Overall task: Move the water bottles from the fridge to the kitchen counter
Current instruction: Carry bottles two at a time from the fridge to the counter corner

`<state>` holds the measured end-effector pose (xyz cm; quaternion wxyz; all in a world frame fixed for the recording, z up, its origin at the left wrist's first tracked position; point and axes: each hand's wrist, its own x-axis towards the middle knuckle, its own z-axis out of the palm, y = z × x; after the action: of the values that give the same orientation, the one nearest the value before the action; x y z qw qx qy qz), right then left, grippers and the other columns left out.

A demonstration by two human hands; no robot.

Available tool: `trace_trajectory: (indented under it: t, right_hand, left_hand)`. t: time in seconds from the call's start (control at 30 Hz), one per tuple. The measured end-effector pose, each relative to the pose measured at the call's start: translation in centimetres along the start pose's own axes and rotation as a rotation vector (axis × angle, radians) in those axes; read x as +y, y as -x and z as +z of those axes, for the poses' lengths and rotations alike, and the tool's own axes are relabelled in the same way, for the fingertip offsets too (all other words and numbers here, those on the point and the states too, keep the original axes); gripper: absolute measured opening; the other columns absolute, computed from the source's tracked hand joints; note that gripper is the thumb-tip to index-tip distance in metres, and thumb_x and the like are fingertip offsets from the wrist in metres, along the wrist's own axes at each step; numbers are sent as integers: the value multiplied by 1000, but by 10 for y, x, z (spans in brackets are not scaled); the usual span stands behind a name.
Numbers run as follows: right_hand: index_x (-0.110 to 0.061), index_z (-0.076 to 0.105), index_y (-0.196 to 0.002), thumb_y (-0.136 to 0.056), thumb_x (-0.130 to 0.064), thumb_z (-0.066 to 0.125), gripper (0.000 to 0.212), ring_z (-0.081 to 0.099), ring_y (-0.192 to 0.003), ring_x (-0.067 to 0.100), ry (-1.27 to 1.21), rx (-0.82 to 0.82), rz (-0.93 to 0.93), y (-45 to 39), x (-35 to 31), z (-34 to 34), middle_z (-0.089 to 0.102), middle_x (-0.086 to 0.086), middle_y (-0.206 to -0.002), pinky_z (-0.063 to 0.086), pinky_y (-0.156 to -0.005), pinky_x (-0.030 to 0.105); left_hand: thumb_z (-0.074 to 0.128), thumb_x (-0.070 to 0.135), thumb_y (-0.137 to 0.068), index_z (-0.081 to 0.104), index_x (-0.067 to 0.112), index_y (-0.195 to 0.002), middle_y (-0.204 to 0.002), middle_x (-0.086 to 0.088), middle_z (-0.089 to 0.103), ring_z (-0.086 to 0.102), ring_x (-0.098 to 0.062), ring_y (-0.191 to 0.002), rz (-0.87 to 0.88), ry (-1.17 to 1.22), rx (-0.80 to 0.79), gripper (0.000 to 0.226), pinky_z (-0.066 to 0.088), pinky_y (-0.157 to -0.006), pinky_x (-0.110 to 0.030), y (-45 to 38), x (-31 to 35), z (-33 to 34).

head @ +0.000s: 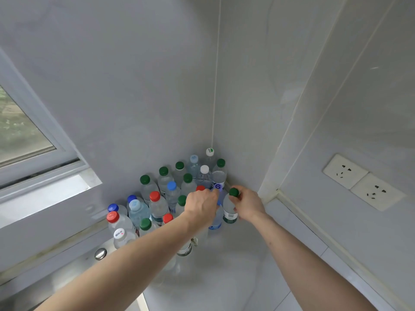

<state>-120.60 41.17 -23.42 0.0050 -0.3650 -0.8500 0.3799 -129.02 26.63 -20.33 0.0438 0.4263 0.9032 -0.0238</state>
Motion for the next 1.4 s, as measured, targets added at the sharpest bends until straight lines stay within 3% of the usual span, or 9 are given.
trace_trajectory:
  t: [0.27, 0.4, 0.47, 0.63, 0.73, 0.8, 0.93, 1.1, 1.4]
  right_hand:
    - [-30, 65, -117, -103, -24, 55, 18, 70, -94, 35, -40, 36, 14, 10, 7, 1, 70, 3, -100, 63, -80, 54]
    - [-34, 44, -157, -102, -24, 60, 58, 69, -102, 29, -51, 30, -1, 27, 5, -9, 69, 2, -116, 60, -89, 44]
    - [-34, 35, -162, -101, -25, 63, 67, 68, -97, 26, -84, 73, -14, 43, 4, -15, 66, -1, -118, 59, -90, 42]
    - [-44, 56, -144, -97, -20, 71, 55, 71, -89, 15, -456, 199, -19, 115, 8, -15, 65, -18, -113, 62, -90, 46]
    - [-63, 55, -124, -97, -16, 71, 56, 71, -83, 8, -480, 233, -52, 171, 12, 1, 63, -25, -120, 61, -77, 30]
    - [-62, 51, -126, -98, -13, 69, 59, 69, -95, -1, -452, 180, -60, 205, 16, 13, 57, -27, -132, 56, -77, 20]
    - [-56, 51, -132, -100, -11, 67, 58, 58, -120, -5, -449, 124, -25, 255, 23, 26, 53, -27, -140, 53, -94, 20]
    - [-51, 52, -142, -102, -15, 65, 55, 50, -128, -14, -396, 103, -2, 300, 29, 28, 50, -31, -142, 43, -101, 10]
    - [-59, 46, -142, -103, -23, 62, 56, 38, -135, -19, -323, 208, 128, 385, 68, 25, 40, -44, -147, 38, -118, 25]
  left_hand:
    - [54, 27, -104, 49, 17, -134, -115, -6, 57, 64, -29, -95, 31, 51, -3, 32, 40, -64, -37, 23, 4, -9]
    - [57, 28, -102, 50, 19, -136, -124, -4, 55, 65, -31, -98, 25, 140, -16, 36, 52, -72, -41, 42, 3, -19]
    - [56, 33, -102, 50, 24, -138, -130, 1, 54, 66, -29, -102, 34, 228, -3, 38, 54, -78, -40, 59, -1, -24]
    - [57, 43, -99, 51, 37, -135, -132, 14, 53, 62, -15, -107, 18, 423, 66, 37, 54, -82, -34, 130, -19, -27]
    - [57, 46, -99, 50, 39, -135, -134, 17, 49, 55, -12, -117, 17, 531, 66, 37, 48, -88, -29, 178, -17, -20]
    - [56, 46, -99, 50, 40, -134, -136, 19, 47, 52, -10, -121, 45, 578, 52, 36, 46, -92, -26, 205, -13, -13]
    - [59, 43, -98, 53, 39, -131, -135, 21, 48, 51, -8, -122, 82, 619, 67, 34, 44, -97, -23, 244, -22, 3]
    - [60, 41, -98, 55, 39, -129, -133, 22, 49, 54, -8, -117, 108, 659, 48, 32, 42, -94, -20, 259, -20, 17]
    - [57, 41, -100, 50, 39, -135, -138, 21, 46, 49, -7, -125, 355, 639, -72, 35, 43, -101, -23, 275, 37, 17]
